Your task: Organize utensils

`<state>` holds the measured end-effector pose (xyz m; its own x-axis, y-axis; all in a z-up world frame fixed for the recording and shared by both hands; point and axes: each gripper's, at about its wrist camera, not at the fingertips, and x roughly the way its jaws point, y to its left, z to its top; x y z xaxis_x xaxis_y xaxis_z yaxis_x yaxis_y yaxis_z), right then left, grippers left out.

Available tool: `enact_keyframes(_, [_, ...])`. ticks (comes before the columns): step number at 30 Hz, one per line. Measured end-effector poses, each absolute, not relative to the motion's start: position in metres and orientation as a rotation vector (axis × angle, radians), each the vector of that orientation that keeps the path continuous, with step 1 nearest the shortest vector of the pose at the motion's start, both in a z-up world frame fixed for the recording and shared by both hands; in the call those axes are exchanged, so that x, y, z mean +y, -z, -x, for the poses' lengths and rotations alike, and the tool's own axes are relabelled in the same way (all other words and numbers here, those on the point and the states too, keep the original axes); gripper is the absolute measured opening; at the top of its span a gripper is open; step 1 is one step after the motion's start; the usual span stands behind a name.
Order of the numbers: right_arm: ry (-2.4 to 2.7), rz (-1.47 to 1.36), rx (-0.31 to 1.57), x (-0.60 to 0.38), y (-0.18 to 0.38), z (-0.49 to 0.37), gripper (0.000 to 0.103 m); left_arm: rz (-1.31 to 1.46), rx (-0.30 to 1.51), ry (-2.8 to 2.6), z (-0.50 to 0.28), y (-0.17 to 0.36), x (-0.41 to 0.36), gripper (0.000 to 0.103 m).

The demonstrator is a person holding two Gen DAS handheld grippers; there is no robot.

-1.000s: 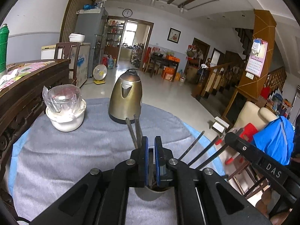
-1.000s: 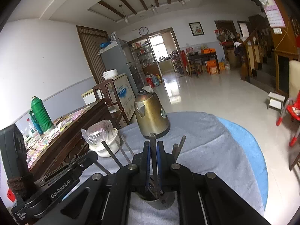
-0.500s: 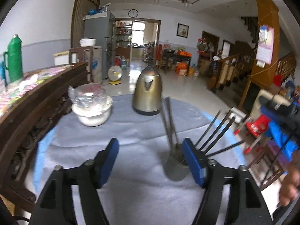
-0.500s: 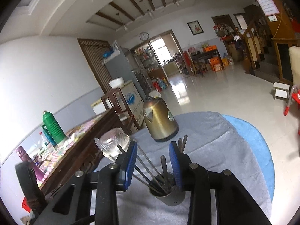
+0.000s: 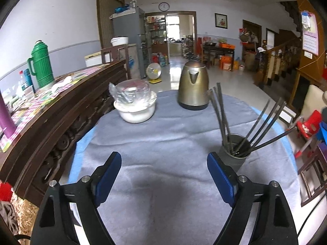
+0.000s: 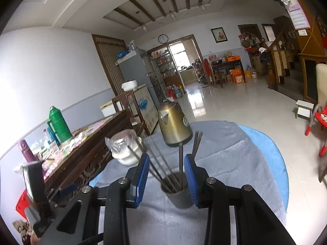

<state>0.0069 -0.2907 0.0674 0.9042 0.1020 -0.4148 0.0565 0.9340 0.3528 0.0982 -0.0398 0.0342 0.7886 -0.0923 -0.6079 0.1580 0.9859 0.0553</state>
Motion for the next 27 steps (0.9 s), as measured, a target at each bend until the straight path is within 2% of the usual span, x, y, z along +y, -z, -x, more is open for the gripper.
enact_keyframes(1, [-0.029, -0.364, 0.443, -0.289, -0.065, -0.004, 0.058, -0.11, 0.649, 0.127, -0.098, -0.034, -0.039, 0.086])
enact_keyframes(27, [0.007, -0.31, 0.56, -0.266, -0.017, 0.009, 0.058, -0.18, 0.655, 0.045, -0.087, -0.026, -0.033, 0.09])
